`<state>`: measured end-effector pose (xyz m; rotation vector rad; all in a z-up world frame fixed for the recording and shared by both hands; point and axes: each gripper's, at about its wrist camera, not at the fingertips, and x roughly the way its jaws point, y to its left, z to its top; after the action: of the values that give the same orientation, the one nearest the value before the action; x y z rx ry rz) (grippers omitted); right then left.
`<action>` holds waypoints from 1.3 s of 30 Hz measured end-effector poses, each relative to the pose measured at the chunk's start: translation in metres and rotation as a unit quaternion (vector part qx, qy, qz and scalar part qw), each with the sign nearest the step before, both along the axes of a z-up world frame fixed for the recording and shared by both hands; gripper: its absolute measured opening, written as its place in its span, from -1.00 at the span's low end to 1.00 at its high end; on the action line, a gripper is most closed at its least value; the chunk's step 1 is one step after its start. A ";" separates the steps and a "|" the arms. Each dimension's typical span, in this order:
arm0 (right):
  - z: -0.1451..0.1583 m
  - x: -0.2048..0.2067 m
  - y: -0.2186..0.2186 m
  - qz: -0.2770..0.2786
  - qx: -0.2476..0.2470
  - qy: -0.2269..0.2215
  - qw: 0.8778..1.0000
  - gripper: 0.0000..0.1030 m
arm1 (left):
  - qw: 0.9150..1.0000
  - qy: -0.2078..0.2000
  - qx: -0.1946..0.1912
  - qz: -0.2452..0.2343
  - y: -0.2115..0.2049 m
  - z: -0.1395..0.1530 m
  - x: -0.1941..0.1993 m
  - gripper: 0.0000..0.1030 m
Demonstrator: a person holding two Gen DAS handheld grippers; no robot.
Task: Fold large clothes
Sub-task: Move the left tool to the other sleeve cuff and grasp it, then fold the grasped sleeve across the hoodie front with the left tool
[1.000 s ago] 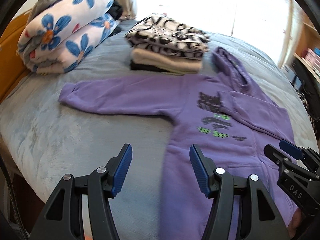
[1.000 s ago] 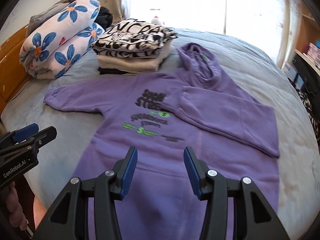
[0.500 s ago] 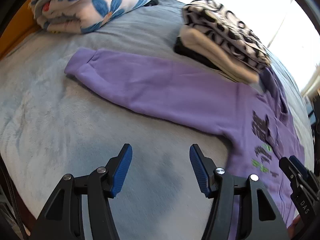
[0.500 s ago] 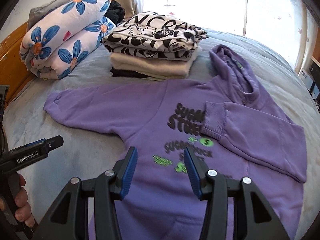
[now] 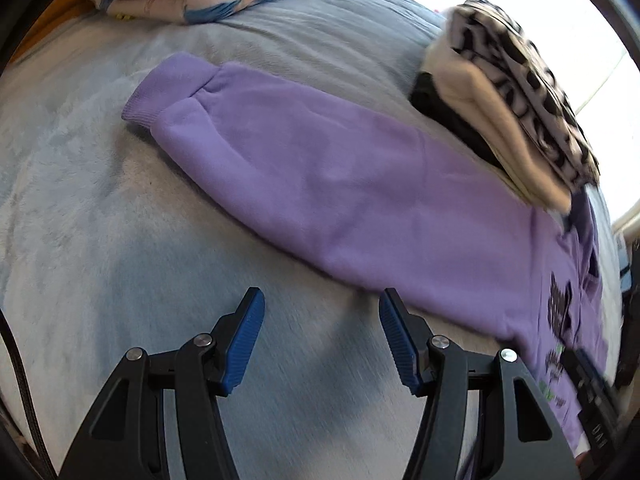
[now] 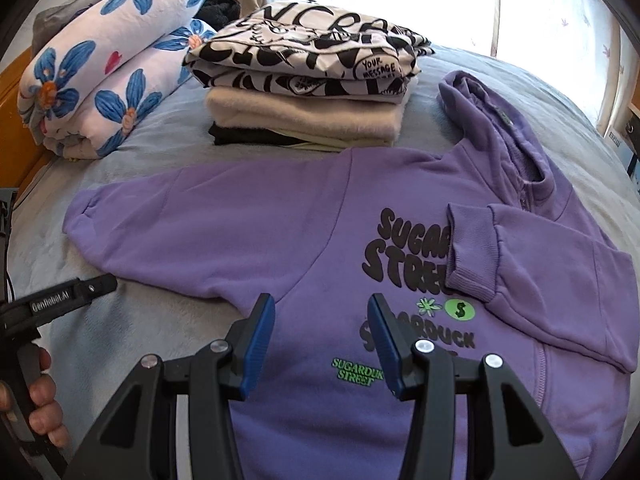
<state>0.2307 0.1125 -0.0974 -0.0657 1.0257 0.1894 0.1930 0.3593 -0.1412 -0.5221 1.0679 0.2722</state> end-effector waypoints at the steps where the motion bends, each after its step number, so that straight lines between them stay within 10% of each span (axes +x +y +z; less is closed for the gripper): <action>1: -0.002 0.001 0.000 -0.001 -0.001 0.003 1.000 -0.06 | 1.000 -0.001 -0.007 0.004 0.007 -0.003 0.004 0.13; 10: -0.011 0.003 -0.006 -0.010 -0.002 0.014 1.000 -0.06 | 0.998 -0.021 -0.043 0.046 0.053 -0.019 0.033 0.13; 14: -0.009 0.002 -0.010 -0.014 0.008 0.020 1.000 -0.06 | 0.997 -0.042 -0.023 0.060 0.055 -0.015 0.044 -0.78; 18: 0.006 -0.007 -0.019 -0.017 0.018 0.005 1.000 -0.06 | 0.995 -0.072 0.058 0.048 0.026 0.021 0.044 -0.87; 29: 0.051 -0.050 -0.124 -0.100 0.037 -0.041 0.993 -0.06 | 0.954 -0.220 0.093 -0.183 -0.194 0.150 0.033 -0.88; 34: 0.048 -0.072 -0.191 -0.160 0.029 -0.036 0.986 -0.06 | 0.943 -0.175 0.053 -0.278 -0.302 0.110 0.038 -0.87; 39: 0.036 -0.089 -0.241 -0.210 0.037 -0.015 0.977 -0.06 | 0.937 -0.065 0.046 -0.339 -0.364 0.030 0.044 -0.43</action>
<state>0.1422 -0.1284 -0.0618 0.2155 0.9797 -0.1582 0.2374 -0.0045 -0.1108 -0.0646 1.0392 -0.3178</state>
